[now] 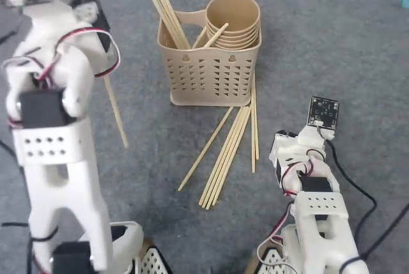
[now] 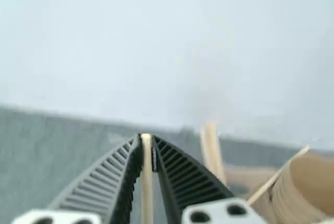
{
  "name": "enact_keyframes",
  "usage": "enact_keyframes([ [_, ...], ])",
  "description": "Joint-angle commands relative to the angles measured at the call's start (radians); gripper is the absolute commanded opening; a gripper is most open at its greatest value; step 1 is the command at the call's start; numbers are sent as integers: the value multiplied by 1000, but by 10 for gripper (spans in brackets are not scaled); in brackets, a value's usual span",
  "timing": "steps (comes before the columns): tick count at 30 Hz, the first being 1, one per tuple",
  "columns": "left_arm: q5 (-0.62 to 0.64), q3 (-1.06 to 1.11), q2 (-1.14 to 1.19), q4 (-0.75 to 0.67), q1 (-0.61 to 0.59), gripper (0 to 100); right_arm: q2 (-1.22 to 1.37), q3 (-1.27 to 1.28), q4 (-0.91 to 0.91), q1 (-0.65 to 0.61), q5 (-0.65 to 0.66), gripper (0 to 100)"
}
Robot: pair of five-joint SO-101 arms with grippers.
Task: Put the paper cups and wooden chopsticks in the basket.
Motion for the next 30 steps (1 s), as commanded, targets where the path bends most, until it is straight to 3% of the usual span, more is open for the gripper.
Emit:
enact_keyframes([
  [1,-6,1,-68,-127,43,12,-22,-6,-18,8,-3,66],
  [16,-11,65,21,-968,206,12,-22,-6,-21,8,-3,66],
  [30,-9,77,213,-1094,213,13,-22,-6,-21,8,-3,66],
])
